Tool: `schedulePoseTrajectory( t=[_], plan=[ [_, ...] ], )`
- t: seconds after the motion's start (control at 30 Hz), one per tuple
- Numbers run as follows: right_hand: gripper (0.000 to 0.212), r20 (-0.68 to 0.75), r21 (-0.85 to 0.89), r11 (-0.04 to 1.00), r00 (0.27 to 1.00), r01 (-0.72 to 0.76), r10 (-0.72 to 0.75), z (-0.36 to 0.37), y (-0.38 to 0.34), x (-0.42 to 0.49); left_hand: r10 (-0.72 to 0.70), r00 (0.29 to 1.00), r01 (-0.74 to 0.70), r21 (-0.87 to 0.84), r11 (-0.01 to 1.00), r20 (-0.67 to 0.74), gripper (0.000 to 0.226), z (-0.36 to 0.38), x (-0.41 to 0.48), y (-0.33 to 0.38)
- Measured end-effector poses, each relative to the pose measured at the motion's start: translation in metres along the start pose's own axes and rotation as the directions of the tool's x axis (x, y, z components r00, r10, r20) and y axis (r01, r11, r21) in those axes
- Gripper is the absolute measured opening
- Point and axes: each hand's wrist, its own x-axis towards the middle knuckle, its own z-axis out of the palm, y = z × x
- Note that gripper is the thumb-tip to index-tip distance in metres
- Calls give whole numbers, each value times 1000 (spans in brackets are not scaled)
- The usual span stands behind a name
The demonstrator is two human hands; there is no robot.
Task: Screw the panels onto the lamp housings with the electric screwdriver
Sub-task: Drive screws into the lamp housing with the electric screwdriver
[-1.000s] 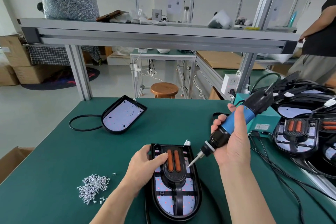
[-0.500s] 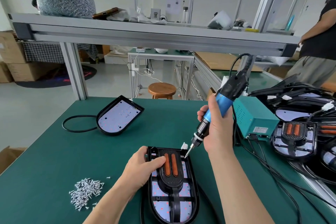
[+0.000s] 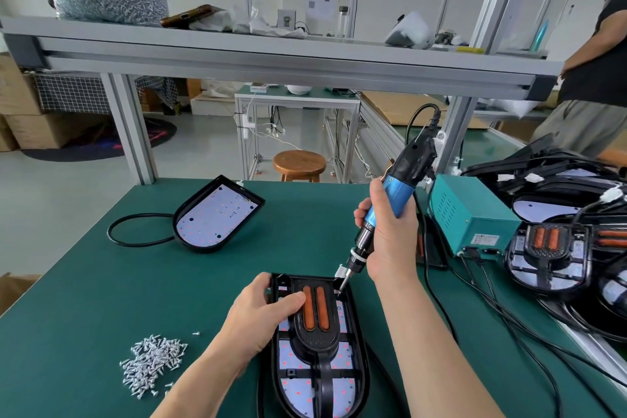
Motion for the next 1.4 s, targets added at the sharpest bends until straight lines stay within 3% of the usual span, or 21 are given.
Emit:
schedulePoseTrajectory(
  t=[0.3, 0.53, 0.93, 1.4],
  plan=[
    [24, 111, -19, 1000, 994, -22, 24, -6, -1, 6, 0, 1000, 0, -16, 1000, 11, 40, 1, -2, 2],
    [25, 234, -69, 997, 972, 46, -29, -5, -10, 8, 2, 1000, -2, -2, 1000, 9, 40, 1, -3, 3],
    [20, 190, -147, 979, 975, 140, -111, 4, -10, 0, -3, 1000, 3, 2, 1000, 6, 40, 1, -5, 5],
    [20, 166, -146, 982, 982, 118, -93, 4, -7, 3, -6, 1000, 6, -7, 1000, -19, 45, 3, -5, 6]
  ],
)
